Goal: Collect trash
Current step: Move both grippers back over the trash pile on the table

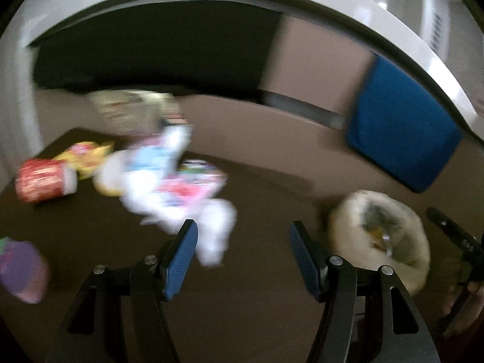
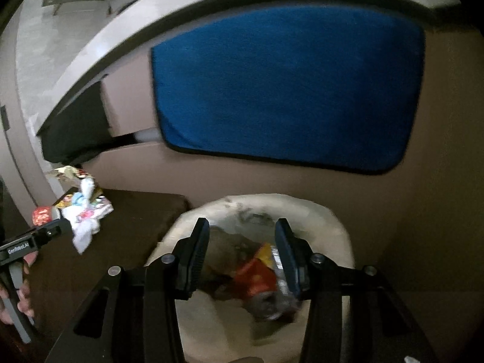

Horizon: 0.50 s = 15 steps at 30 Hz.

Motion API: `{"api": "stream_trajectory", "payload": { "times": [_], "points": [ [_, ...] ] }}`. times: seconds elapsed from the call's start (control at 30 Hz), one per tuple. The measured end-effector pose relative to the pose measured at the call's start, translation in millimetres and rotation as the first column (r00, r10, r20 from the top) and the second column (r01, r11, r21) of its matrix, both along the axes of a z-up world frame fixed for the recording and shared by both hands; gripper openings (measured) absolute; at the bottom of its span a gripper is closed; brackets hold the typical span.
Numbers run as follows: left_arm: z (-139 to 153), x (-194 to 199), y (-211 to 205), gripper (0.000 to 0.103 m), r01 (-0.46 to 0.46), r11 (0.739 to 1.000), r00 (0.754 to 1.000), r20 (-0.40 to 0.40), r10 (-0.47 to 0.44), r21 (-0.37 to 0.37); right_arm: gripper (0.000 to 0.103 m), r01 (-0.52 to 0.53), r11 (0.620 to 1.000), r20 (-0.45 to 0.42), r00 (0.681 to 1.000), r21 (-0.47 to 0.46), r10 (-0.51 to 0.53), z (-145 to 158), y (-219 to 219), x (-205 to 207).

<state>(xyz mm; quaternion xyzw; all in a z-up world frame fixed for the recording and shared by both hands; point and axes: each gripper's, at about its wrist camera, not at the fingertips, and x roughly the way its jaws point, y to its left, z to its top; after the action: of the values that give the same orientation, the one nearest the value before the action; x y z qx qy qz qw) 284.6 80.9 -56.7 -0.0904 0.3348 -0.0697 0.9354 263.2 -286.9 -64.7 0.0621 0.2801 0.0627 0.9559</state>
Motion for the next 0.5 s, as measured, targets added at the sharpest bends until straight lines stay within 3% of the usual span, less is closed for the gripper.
{"api": "stream_trajectory", "payload": {
  "times": [0.2, 0.33, 0.43, 0.5],
  "points": [
    [-6.5, -30.5, 126.1, 0.063, -0.22, 0.975, 0.975, -0.024, 0.219, -0.017, 0.043, -0.123, 0.992, -0.017, 0.992, 0.016, 0.123, 0.1, 55.6, 7.6],
    [-15.2, -51.2, 182.4, 0.063, -0.274, 0.96, 0.962, -0.023, 0.273, -0.063, 0.043, -0.206, 0.979, -0.025, 0.978, 0.01, 0.206, -0.4, 97.5, 10.6],
    [-24.8, -66.9, 222.0, 0.063, -0.336, 0.937, 0.942, -0.035, 0.334, -0.099, 0.043, -0.263, 0.965, -0.041, 0.964, 0.005, 0.263, -2.6, 129.3, 12.2],
    [-35.2, -73.4, 246.9, 0.063, -0.398, 0.905, 0.917, -0.079, 0.391, -0.147, 0.043, -0.301, 0.953, -0.057, 0.952, -0.005, 0.301, -4.3, 151.7, 13.7]
  ]
}}
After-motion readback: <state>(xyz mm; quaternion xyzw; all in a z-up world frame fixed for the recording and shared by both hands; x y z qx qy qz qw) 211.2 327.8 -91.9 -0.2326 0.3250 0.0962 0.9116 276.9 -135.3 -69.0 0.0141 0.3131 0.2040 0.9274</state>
